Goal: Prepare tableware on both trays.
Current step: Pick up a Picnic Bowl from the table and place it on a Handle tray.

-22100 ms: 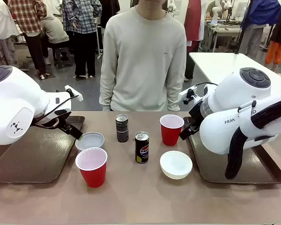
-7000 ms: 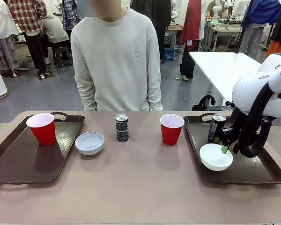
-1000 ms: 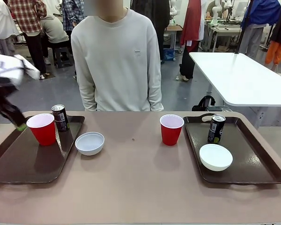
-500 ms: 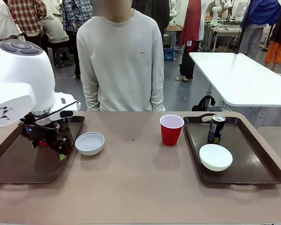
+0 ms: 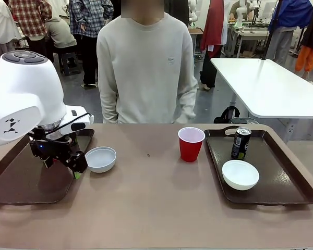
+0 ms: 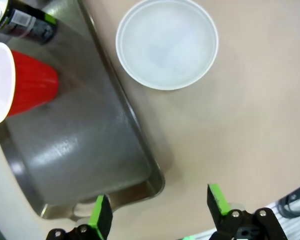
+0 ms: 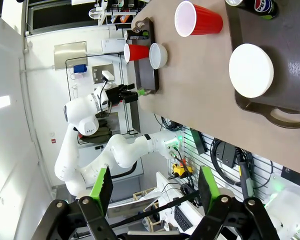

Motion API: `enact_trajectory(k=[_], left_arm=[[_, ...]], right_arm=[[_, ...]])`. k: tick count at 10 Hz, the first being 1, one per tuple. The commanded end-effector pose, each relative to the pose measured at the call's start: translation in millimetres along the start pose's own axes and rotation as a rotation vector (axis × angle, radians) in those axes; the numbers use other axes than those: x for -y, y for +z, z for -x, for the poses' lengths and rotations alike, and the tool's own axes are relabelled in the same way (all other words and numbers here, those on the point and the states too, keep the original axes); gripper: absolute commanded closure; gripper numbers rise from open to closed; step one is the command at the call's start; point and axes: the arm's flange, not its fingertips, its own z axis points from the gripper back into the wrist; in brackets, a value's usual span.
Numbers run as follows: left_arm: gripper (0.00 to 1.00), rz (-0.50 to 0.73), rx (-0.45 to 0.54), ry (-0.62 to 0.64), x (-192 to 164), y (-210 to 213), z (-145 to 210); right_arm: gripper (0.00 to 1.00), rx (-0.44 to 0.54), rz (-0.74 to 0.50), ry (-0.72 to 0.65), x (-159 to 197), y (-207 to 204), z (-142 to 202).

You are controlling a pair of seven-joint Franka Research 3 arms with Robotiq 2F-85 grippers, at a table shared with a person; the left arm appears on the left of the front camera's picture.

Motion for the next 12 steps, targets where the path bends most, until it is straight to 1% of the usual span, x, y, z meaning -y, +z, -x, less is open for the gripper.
enact_trajectory(k=[1, 2, 3, 4, 5, 6, 7, 9, 10, 12], left_arm=[[0.00, -0.032, -0.004, 0.007, 2, 5, 4], [0.00, 0.000, 0.000, 0.000, 0, 0, 0], [0.00, 0.051, -0.044, 0.101, 12, -1, -25], [0.00, 0.109, -0.060, 0.149, 23, -3, -44], [0.00, 0.139, -0.073, 0.230, 32, -9, -62], [0.00, 0.167, -0.083, 0.256, 36, -15, -75], [0.00, 0.155, -0.077, 0.289, 40, -25, -85], [0.00, 0.095, 0.007, 0.345, 46, -48, -104], [0.00, 0.097, 0.029, 0.360, 49, -56, -110], [0.00, 0.193, 0.079, 0.309, 56, -60, -113]], right_arm=[[0.10, 0.003, -0.020, 0.002, -2, -1, 0], [0.10, 0.003, -0.020, 0.002, -2, -1, 0], [0.10, 0.003, -0.020, 0.002, -2, -1, 0], [0.10, 0.003, -0.020, 0.002, -2, -1, 0], [0.10, 0.003, -0.020, 0.002, -2, -1, 0], [0.10, 0.003, -0.020, 0.002, -2, -1, 0], [0.10, 0.003, -0.020, 0.002, -2, -1, 0], [0.10, 0.003, -0.020, 0.002, -2, -1, 0], [0.10, 0.003, -0.020, 0.002, -2, -1, 0], [0.10, 0.003, -0.020, 0.002, -2, -1, 0]])
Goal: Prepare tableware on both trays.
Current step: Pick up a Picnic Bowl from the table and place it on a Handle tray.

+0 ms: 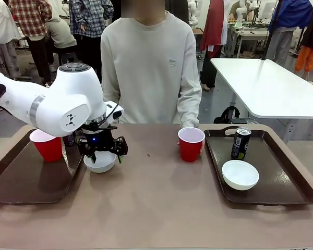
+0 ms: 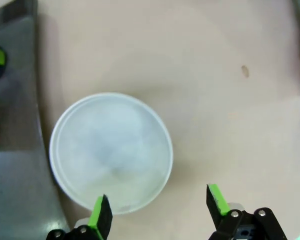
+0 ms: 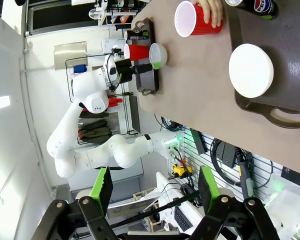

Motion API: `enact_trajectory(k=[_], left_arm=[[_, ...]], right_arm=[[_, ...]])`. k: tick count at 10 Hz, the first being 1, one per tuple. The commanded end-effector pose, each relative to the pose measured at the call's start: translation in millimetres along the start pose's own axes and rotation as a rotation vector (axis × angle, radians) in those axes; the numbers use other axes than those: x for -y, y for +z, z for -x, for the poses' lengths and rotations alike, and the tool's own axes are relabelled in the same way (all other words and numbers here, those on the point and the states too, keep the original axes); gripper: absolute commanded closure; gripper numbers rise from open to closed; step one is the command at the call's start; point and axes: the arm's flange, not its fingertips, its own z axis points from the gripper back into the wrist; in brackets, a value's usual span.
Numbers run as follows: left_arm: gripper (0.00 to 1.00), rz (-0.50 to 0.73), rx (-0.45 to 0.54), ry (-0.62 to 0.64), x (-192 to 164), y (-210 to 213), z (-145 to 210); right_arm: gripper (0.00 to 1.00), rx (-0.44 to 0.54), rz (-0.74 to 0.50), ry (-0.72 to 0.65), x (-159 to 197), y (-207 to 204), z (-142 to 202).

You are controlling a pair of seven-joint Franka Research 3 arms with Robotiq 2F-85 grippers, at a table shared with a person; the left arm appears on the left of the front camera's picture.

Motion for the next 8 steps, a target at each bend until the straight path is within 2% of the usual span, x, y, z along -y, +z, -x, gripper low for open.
enact_trajectory(k=[1, 8], left_arm=[[0.00, 0.035, 0.056, -0.012, 12, -6, 3], [0.00, -0.013, 0.152, -0.028, 19, -20, -5]], right_arm=[[0.10, 0.002, -0.020, 0.002, -2, -1, 0], [0.10, 0.002, -0.020, 0.002, -2, -1, 0]])
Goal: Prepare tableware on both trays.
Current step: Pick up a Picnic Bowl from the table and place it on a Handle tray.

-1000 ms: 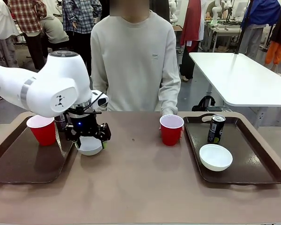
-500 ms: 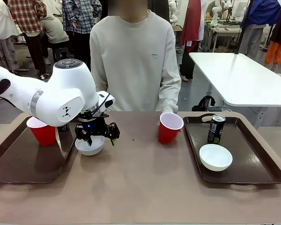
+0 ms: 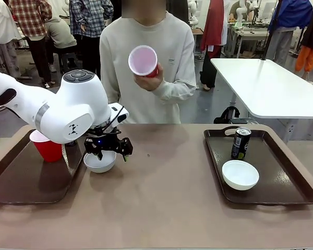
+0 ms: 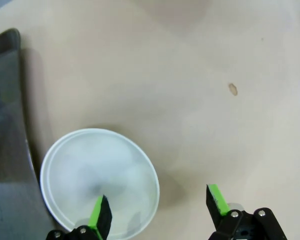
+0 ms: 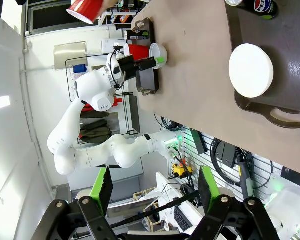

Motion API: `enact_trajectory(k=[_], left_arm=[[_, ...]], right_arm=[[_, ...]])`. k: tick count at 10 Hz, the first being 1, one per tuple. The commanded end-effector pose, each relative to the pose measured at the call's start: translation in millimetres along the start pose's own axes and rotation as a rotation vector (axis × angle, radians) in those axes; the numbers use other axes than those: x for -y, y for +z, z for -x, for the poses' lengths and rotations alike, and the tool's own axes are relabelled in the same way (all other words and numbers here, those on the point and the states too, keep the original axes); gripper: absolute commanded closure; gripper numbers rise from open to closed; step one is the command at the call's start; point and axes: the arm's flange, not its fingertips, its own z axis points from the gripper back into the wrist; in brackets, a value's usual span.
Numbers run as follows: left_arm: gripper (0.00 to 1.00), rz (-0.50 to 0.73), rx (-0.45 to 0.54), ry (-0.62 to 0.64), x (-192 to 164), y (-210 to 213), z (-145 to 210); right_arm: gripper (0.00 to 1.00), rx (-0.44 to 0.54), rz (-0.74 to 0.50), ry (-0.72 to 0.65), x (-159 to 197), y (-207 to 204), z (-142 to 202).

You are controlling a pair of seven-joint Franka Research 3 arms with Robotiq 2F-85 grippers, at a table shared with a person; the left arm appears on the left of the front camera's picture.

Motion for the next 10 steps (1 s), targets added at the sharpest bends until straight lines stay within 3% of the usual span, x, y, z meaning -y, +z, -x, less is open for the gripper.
enact_trajectory(k=[1, 8, 9, 10], left_arm=[[0.00, -0.024, 0.061, 0.059, 11, -7, -1], [0.00, -0.048, 0.070, 0.042, 7, -15, -1], [0.55, -0.045, 0.079, 0.035, 7, -16, -1], [0.57, -0.052, 0.079, 0.022, 6, -18, -2]], right_arm=[[0.10, 0.002, -0.020, 0.002, -2, -1, 0], [0.10, 0.002, -0.020, 0.002, -2, -1, 0], [0.10, 0.002, -0.020, 0.002, -2, -1, 0], [0.10, 0.002, -0.020, 0.002, -2, -1, 0]])
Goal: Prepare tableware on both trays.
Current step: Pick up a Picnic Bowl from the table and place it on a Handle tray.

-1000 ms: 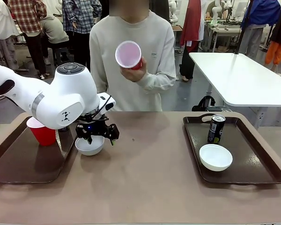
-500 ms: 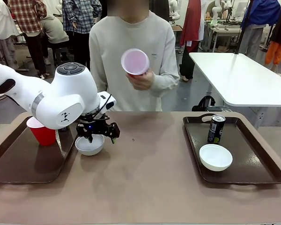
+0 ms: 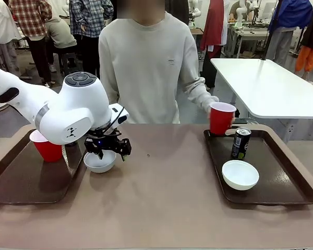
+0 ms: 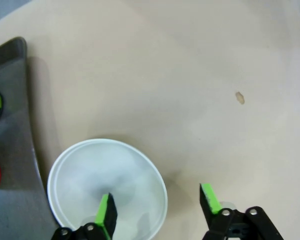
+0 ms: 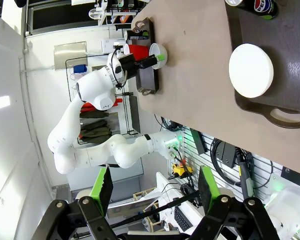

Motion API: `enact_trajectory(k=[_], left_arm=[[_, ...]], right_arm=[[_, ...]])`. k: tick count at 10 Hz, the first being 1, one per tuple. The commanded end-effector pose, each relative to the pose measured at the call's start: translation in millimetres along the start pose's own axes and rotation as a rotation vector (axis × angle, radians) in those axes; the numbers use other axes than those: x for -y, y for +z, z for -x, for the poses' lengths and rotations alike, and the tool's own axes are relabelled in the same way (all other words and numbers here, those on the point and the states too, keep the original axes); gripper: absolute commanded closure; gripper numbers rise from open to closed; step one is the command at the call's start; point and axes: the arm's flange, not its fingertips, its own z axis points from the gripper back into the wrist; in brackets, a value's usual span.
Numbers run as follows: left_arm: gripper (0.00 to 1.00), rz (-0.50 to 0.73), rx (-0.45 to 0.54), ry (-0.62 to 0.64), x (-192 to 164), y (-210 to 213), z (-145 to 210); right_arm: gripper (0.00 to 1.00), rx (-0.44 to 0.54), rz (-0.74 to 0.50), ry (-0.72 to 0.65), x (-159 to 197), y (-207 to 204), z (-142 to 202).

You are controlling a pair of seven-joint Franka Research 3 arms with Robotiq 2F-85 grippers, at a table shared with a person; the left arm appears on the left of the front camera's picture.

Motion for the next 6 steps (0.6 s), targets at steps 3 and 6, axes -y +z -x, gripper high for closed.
enact_trajectory(k=[3, 6], left_arm=[[1.00, -0.023, 0.041, 0.026, 7.0, -13.9, -0.3], [1.00, -0.035, 0.033, 0.027, 6.5, -14.6, -0.3]], right_arm=[[0.10, 0.002, -0.020, 0.002, -1.6, -0.9, 0.1], [0.10, 0.002, -0.020, 0.002, -1.6, -0.9, 0.1]])
